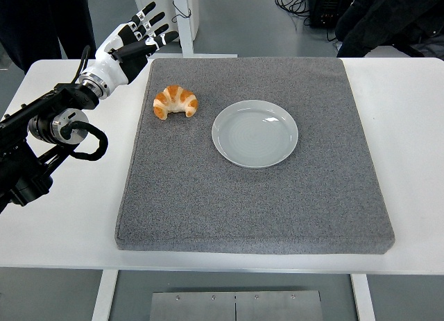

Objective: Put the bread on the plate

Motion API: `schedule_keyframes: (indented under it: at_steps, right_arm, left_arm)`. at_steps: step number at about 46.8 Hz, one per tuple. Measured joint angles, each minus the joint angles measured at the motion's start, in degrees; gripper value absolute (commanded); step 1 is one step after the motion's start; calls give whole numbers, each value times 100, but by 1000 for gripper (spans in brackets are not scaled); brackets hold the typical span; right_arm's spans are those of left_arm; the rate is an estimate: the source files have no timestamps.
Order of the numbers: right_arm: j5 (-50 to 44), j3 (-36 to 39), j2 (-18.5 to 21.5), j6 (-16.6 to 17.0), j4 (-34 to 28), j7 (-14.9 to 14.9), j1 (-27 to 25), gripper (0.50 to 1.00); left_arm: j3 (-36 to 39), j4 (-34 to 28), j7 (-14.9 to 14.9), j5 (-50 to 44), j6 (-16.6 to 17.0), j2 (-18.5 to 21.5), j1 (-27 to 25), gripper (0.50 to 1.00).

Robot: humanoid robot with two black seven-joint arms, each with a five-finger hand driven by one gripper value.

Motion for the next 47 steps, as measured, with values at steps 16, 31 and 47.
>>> schedule_keyframes:
  at_steps: [16,31,47]
  right_arm:
    - [0,-1,0,-1,-3,0,0,1000]
    - [0,-2,0,-2,-1,0,0,1000]
    - [0,-2,0,-2,-3,0,0,1000]
  left_arm:
    - [1005,-291,57,1386,171,477,-462,999]
    - [2094,-290,75,2341,156,697,-976,999]
    - [2807,-217,486,3015,136,754,-1309,995]
